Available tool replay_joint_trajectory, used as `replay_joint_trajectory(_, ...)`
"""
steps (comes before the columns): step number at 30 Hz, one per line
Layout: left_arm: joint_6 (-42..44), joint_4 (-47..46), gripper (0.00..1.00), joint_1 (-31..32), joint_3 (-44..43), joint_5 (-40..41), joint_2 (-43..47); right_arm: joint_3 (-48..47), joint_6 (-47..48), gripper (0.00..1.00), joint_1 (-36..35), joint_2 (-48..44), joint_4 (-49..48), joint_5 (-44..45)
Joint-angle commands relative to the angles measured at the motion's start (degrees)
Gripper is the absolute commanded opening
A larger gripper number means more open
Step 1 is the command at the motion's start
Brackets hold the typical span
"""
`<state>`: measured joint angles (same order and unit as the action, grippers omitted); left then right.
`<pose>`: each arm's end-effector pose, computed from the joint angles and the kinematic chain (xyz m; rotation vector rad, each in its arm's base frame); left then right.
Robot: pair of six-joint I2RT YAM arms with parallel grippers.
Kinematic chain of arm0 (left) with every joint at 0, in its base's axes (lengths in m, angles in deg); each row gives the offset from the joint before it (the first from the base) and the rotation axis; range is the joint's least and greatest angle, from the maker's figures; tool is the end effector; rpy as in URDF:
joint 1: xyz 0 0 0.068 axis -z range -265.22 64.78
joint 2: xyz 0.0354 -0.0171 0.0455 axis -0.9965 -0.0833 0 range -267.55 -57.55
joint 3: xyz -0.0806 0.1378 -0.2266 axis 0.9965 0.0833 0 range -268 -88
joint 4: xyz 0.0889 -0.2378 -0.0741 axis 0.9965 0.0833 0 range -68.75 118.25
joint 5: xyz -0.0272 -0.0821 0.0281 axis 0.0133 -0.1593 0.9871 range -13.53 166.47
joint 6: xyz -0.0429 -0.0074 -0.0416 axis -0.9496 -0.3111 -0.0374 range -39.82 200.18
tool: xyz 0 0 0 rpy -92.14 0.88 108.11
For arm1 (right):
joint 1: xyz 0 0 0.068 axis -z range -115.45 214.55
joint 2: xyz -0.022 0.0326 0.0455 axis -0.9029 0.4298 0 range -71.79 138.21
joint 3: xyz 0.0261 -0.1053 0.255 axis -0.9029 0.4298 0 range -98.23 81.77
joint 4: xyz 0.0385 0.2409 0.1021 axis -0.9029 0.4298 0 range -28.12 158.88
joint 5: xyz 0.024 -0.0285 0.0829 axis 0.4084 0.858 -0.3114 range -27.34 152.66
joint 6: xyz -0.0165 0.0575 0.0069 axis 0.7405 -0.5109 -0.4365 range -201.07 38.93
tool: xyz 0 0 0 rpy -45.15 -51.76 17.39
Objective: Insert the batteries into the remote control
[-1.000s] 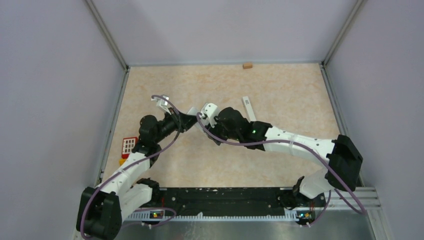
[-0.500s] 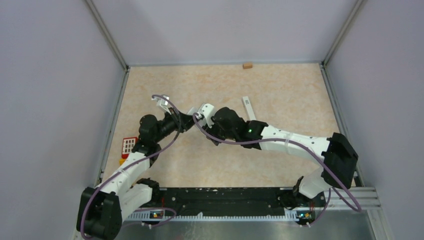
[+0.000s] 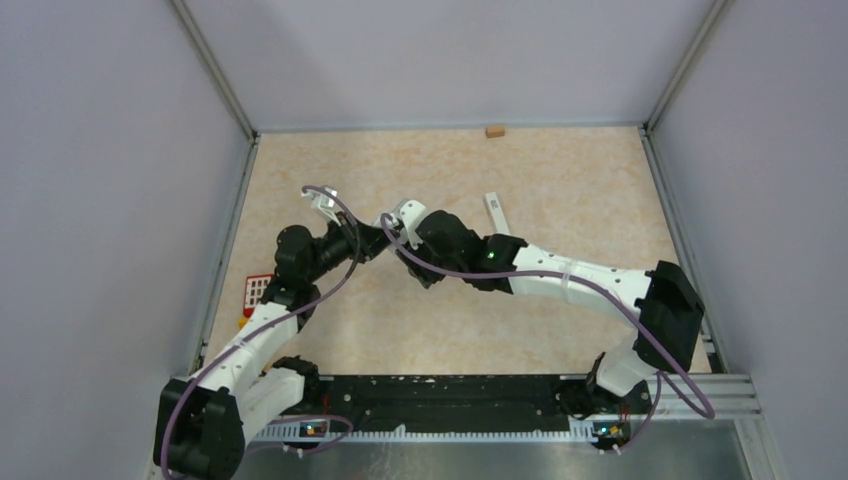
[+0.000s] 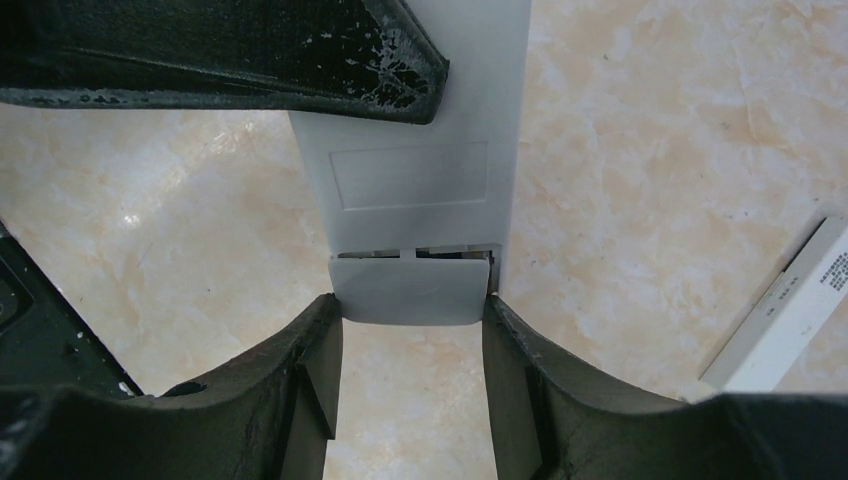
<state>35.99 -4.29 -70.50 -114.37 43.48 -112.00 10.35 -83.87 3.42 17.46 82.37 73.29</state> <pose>0.2089 -0.0802 0.2631 0.0334 1.7594 -1.2331 0.1829 0.3144 0.2900 -1.0096 2.0181 0.4000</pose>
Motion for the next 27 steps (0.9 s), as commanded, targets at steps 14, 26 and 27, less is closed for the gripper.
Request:
replay_joint_trajectory(14, 4.5, 3.3, 0.0, 0.7, -4.5, -7.7, 1.1, 0.9, 6.6, 0.44, 0.1, -3.0, -3.9, -6.4)
replay_joint_trajectory(26, 5.7, 6.6, 0.0, 0.7, -4.8, -4.0, 2.8, 1.7, 4.8, 0.44, 1.3, -3.6, -3.8, -3.2)
replay_joint_trajectory(27, 5.8, 7.2, 0.0, 0.7, -4.9, -3.4, 3.1, 1.9, 4.7, 0.44, 1.3, -3.7, -4.0, -2.6)
